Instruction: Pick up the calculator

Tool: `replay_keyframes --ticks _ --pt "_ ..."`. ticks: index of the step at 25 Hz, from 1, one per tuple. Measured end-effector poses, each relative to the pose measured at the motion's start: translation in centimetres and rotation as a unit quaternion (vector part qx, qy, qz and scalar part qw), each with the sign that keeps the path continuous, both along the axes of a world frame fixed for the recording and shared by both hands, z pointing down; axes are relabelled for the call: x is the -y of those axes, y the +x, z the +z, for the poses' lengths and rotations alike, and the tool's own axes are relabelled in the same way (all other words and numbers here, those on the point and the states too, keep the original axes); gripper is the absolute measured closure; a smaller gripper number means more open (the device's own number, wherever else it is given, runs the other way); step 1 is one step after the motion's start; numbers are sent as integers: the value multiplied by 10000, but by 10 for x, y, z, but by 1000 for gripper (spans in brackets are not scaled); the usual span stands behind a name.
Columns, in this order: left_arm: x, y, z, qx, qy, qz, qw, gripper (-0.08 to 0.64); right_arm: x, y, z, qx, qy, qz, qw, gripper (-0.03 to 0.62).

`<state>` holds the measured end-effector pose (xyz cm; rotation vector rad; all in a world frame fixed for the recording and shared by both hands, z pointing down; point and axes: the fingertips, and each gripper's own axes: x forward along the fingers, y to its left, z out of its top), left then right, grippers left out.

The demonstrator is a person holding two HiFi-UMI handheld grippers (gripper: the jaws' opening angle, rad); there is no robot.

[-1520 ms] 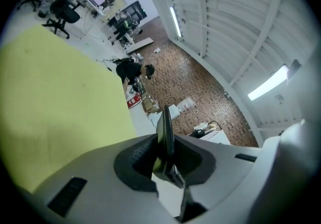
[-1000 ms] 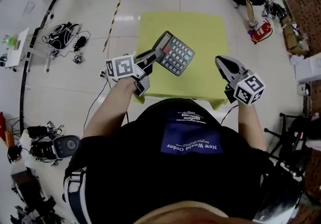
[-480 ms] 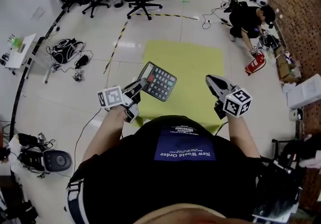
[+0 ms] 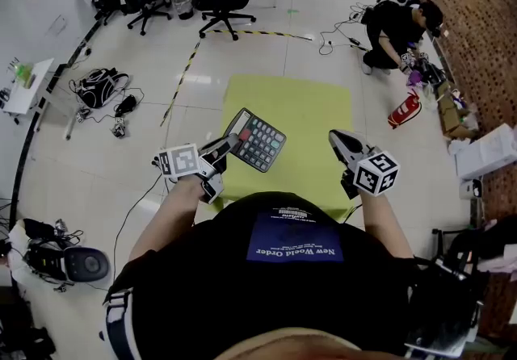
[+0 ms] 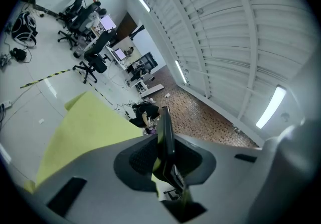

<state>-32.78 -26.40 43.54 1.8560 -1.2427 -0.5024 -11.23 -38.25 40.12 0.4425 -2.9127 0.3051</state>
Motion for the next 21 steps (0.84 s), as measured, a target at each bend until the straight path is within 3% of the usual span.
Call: replay_keyframes --ticks 21 --pt "8 10 -6 -28 16 116 9999 479 1 6 -3 -81 116 -69 9999 607"
